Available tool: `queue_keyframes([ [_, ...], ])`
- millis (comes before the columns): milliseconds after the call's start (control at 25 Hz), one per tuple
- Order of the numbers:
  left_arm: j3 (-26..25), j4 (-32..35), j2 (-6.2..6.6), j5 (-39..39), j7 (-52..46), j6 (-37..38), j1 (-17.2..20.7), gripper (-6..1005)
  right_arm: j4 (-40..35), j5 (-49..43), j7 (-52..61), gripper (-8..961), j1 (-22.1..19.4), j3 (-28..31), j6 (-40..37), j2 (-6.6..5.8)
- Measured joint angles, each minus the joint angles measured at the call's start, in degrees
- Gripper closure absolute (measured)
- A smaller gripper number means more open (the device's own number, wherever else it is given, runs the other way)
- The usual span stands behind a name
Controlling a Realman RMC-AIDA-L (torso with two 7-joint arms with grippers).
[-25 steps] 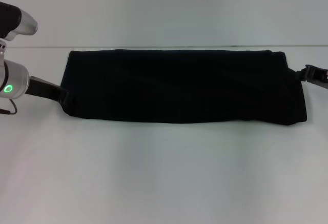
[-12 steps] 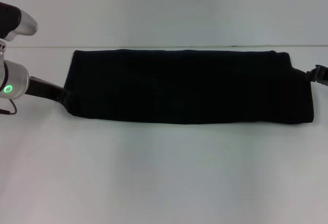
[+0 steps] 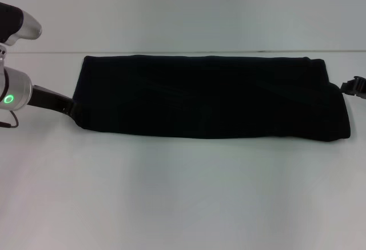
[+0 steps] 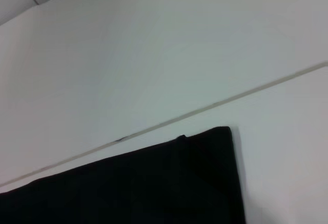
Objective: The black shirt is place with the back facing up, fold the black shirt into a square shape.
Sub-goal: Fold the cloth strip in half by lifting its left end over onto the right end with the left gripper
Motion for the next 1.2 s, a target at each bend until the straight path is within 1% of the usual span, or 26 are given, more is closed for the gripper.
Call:
queue_keyframes([
  [40, 0.00, 0.00, 0.02, 0.00, 0.00, 0.00, 0.02, 998, -0.13, 0.00, -0.18, 907, -0.07, 0.00, -0.03, 0.05],
  [320, -0.11, 0.21, 0.05, 0.00, 0.00, 0.19, 0.21, 998, -1.56, 0.14, -1.42, 756, -0.80, 0.15, -0.93, 0.24],
  [480, -0.26, 0.43, 0.10, 0.15, -0.03, 0.97, 0.48, 998, -4.20, 0.21, -1.45, 669, -1.92, 1.97, -4.25, 0.50],
  [640, -0.36, 0.72, 0.24, 0.23, -0.02, 1.97, 1.33, 998, -5.58, 0.57, -2.36, 504, -2.78, 4.67, -7.68, 0.50],
  [800, -0.52, 1.52, 0.07, 0.25, -0.05, 2.09, 2.53, 998, -5.56, 2.64, -4.37, 329, -3.48, 5.99, -9.03, 0.38],
  [1200, -0.73, 5.71, -0.63, -0.17, -0.59, 3.65, 5.90, 997, -5.57, 3.95, -5.83, 330, -3.57, 6.20, -9.75, 0.19],
])
